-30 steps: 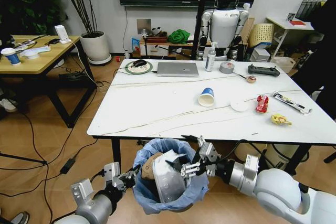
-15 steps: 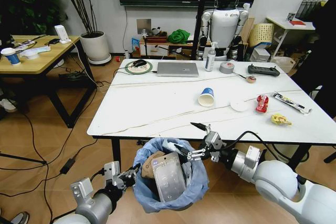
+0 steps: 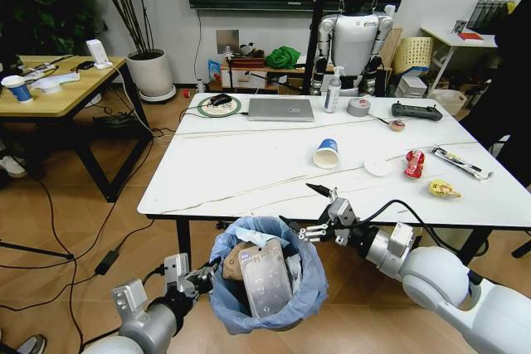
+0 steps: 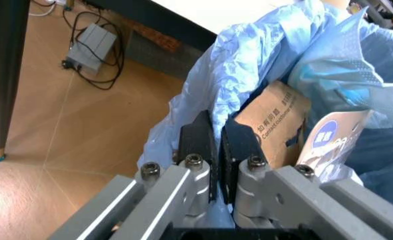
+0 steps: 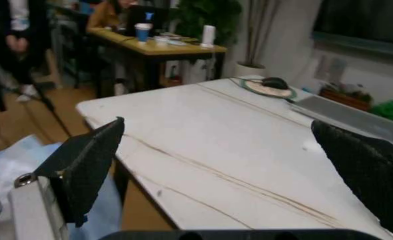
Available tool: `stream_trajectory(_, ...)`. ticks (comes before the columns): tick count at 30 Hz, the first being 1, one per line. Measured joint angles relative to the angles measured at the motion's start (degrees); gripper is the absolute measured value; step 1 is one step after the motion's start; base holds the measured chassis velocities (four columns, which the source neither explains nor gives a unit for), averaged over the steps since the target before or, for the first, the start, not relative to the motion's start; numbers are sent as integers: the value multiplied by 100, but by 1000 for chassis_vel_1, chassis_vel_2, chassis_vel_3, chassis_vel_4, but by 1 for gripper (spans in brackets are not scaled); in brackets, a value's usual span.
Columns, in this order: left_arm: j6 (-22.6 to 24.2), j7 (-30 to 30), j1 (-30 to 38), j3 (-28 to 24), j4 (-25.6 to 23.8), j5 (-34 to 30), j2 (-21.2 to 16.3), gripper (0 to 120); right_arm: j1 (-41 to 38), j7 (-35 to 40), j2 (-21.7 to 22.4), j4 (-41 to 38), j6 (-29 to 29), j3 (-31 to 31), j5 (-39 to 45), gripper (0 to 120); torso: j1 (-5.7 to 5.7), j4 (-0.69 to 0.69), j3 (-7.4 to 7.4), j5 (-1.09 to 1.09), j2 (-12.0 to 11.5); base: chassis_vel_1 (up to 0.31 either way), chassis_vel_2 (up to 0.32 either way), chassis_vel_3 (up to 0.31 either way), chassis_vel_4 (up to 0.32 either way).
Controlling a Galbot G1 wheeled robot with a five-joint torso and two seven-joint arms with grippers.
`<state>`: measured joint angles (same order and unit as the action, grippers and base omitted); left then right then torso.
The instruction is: Pick up the trash bin and place the trash from the table into it.
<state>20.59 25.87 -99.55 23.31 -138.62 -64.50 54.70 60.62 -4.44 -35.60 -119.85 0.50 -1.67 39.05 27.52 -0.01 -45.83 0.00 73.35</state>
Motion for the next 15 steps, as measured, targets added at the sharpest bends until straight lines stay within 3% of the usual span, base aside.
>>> stream_trajectory(5, -1, -2, -69, 44, 0, -3, -19, 0, -331, 1202, -305, 317, -271, 140, 773, 100, 0, 0, 0, 0, 0, 0, 0, 0, 0)
stream_trajectory(8, -3, -2, -111, 85, 0, -12, -40, 0, -630, 1485, -482, 715, -294, 270, 1092, 100, 0, 1, 0, -2, 0, 0, 0, 0, 0)
stream_trajectory(15, -5, -2, -141, 138, 6, -18, -44, 0, -1176, 2029, -1170, 1858, -1016, 329, 690, 100, 0, 1, 0, 2, -1, 0, 0, 0, 0)
